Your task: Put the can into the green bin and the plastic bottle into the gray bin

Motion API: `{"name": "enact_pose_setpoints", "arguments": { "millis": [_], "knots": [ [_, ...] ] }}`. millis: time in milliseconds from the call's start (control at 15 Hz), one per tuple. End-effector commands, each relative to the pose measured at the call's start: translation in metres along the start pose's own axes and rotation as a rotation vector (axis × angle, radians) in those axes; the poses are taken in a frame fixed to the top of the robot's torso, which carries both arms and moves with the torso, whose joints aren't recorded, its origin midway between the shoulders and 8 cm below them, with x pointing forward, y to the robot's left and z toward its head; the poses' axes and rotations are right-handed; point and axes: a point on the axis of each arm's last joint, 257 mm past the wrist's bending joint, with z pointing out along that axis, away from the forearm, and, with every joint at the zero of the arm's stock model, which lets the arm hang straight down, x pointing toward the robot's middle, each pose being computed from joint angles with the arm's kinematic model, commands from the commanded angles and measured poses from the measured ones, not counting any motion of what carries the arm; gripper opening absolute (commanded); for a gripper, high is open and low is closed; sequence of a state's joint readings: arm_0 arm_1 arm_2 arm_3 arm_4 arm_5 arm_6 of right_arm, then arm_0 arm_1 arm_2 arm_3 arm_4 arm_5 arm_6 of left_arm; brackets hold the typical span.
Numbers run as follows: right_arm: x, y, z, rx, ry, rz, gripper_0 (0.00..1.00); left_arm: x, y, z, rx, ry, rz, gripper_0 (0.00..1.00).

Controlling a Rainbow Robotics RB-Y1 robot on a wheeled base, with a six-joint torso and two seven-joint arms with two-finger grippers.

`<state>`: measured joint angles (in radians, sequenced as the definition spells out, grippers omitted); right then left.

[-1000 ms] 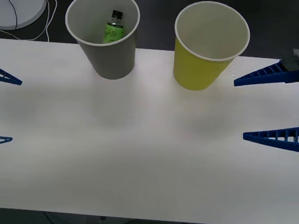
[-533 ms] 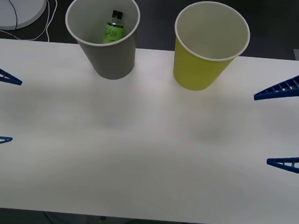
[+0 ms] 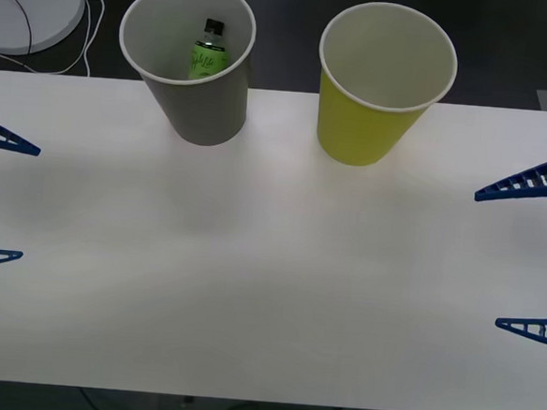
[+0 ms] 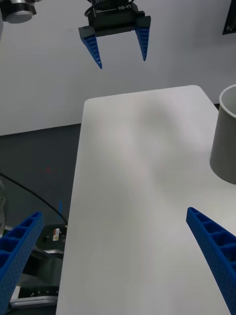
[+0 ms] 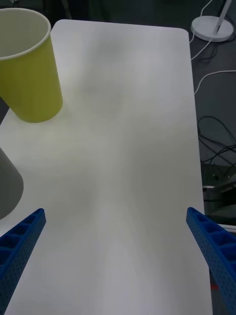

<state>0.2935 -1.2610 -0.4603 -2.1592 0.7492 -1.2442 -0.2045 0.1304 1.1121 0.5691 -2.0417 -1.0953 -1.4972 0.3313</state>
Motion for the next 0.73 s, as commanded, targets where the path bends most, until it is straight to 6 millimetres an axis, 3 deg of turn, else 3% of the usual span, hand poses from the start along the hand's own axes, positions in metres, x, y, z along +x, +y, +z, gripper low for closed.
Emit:
{"name": "enact_pose_setpoints", "arguments": {
  "millis": [67, 733],
  "knots": [
    [-0.0006, 0.0047, 0.0018, 0.002, -0.008, 0.0, 1.0, 0.0, 0.0, 0.0, 0.0, 0.0, 0.0, 1.0],
    [0.0019, 0.0058, 0.0041, 0.012, -0.012, -0.007, 1.0, 0.0, 0.0, 0.0, 0.0, 0.0, 0.0, 1.0]
  ]
}}
